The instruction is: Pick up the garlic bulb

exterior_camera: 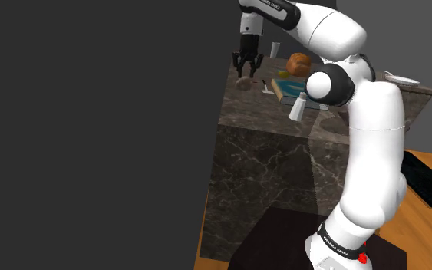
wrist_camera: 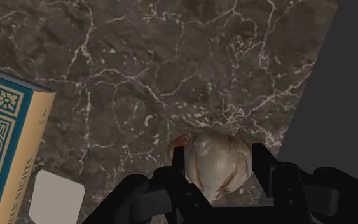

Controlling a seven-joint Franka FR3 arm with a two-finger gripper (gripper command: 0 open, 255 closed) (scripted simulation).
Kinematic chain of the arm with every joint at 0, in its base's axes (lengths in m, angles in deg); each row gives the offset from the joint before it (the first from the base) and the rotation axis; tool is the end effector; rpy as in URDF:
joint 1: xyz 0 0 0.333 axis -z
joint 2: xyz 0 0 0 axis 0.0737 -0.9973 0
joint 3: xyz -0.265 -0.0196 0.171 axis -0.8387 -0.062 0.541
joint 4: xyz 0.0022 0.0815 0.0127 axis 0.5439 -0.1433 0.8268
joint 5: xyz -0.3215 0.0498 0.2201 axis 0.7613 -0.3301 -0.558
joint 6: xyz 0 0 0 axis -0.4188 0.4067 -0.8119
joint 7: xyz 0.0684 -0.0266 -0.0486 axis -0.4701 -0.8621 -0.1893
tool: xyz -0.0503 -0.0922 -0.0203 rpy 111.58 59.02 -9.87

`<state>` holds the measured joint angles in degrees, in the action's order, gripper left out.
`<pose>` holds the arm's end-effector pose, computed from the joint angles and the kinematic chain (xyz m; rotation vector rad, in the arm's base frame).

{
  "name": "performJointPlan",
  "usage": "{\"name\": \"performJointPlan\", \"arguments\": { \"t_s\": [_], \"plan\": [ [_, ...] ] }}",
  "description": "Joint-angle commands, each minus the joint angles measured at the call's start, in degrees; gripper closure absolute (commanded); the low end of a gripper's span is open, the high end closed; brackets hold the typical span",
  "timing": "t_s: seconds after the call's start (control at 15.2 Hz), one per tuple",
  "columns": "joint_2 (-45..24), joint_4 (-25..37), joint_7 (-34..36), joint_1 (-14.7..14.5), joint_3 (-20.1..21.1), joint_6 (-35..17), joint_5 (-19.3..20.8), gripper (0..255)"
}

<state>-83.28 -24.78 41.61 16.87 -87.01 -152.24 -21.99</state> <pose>0.6007 -0.1797 0.6476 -2.9708 0.8756 0.2593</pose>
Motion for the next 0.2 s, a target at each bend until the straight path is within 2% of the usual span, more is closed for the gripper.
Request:
{"name": "performJointPlan", "arguments": {
  "t_s": [0.0, 0.13],
  "plan": [
    [-3.2, 7.1, 0.2, 0.6, 0.1, 4.0, -0.5, 255],
    [-3.5, 7.8, 0.2, 0.7, 0.1, 4.3, -0.5, 255]
  ]
}}
